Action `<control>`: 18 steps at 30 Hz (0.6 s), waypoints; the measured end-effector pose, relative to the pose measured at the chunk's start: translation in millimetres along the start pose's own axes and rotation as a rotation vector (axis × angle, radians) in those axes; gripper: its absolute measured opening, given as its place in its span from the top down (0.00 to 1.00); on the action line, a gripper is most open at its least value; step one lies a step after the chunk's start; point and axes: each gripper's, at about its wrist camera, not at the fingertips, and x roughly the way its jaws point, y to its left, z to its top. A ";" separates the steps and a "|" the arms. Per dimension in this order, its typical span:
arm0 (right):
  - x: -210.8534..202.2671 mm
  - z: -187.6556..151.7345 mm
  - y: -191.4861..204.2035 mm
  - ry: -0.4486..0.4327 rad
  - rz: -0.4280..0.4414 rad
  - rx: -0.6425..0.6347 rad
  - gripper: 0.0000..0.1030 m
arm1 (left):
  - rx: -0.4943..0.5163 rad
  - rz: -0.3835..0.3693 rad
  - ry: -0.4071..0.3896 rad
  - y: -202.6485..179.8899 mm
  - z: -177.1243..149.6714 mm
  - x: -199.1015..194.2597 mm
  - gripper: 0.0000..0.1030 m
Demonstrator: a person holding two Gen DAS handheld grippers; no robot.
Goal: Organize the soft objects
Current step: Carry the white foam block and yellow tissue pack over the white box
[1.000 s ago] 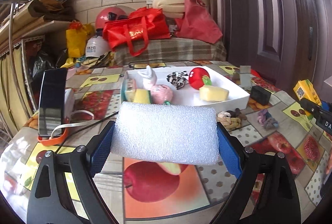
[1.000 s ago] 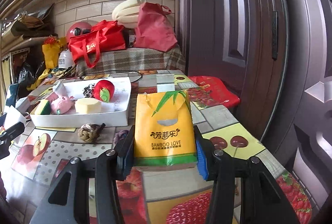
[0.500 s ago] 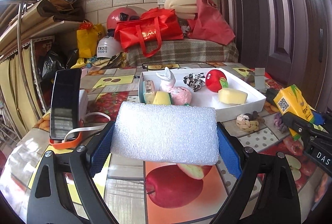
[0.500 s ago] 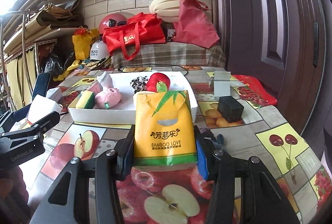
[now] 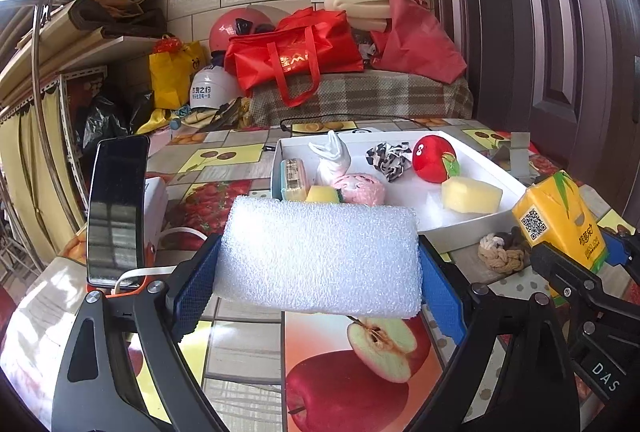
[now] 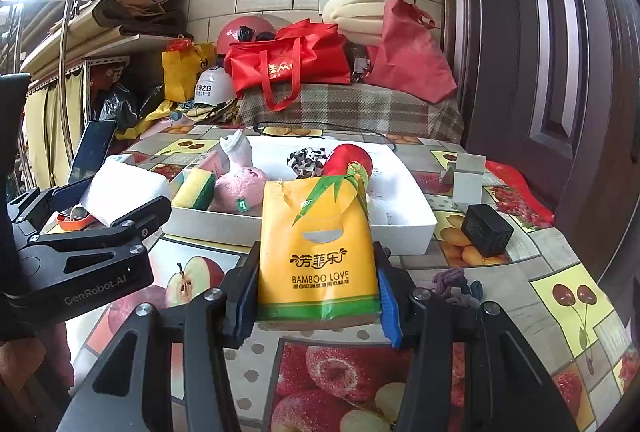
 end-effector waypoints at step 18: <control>57.4 24.3 5.2 0.052 -0.005 0.032 0.51 | -0.035 -0.046 0.103 2.3 23.7 63.2 0.11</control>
